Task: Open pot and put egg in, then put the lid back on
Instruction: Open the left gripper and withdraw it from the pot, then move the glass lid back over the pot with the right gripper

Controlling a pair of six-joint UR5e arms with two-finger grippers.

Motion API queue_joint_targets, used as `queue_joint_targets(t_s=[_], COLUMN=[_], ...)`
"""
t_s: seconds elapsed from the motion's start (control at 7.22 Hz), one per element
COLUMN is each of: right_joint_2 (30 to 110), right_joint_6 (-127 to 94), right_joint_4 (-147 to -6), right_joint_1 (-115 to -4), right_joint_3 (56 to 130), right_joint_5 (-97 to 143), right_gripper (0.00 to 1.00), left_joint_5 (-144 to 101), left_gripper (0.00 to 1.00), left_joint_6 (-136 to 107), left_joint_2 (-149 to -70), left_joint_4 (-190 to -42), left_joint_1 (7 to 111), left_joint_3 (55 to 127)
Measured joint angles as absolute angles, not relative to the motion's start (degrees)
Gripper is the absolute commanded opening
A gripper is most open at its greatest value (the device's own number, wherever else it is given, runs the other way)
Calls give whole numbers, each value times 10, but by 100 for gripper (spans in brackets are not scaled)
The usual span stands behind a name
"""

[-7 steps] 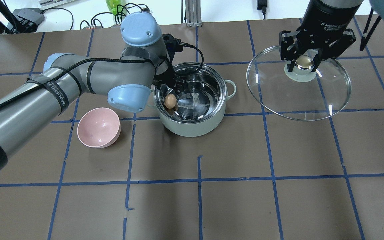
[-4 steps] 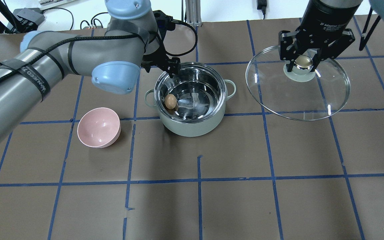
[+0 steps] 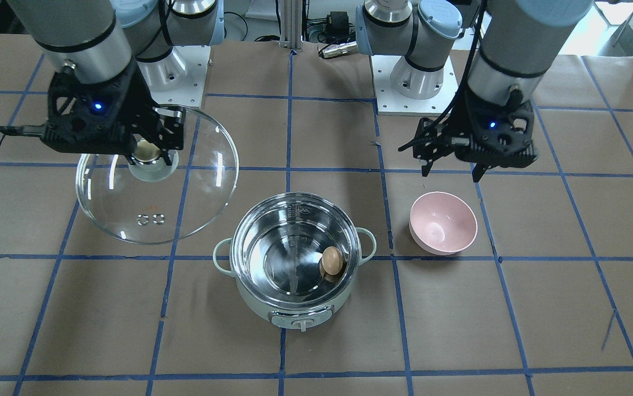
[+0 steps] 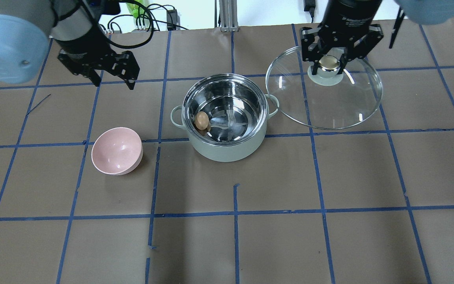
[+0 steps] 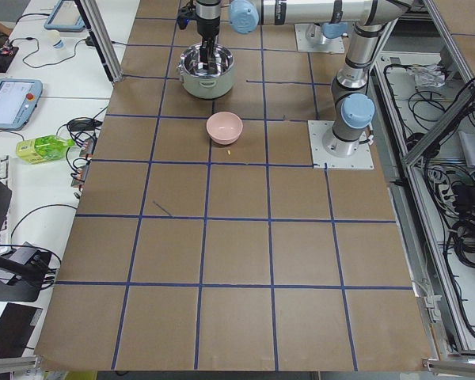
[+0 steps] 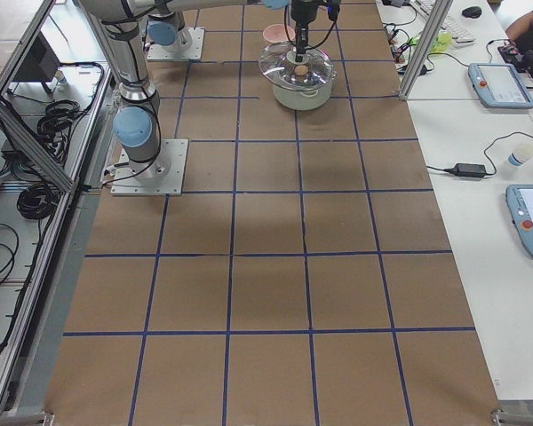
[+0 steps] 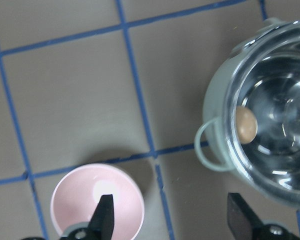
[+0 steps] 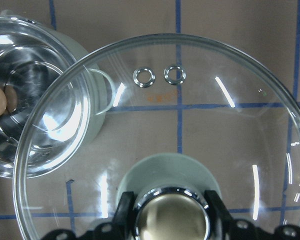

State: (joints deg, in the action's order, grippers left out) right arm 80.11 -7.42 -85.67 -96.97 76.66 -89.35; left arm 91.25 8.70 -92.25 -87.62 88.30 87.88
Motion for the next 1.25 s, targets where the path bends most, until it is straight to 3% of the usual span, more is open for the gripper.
queue_joint_targets(t_s=[0.55, 0.97, 1.25], right_joint_2=[702, 662, 658], right_joint_6=[-189, -208, -204], right_joint_4=[-975, -1028, -1040], right_joint_1=[-1091, -1127, -1131], right_joint_3=[754, 758, 767], right_joint_5=[-898, -908, -907], right_gripper=[3, 3, 3], left_joint_5=[910, 908, 908], left_gripper=[84, 95, 97], left_joint_6=[63, 40, 37], left_joint_2=[-879, -868, -866], left_joint_4=[-953, -953, -953], left_joint_1=[873, 876, 876], left_joint_3=[883, 892, 894])
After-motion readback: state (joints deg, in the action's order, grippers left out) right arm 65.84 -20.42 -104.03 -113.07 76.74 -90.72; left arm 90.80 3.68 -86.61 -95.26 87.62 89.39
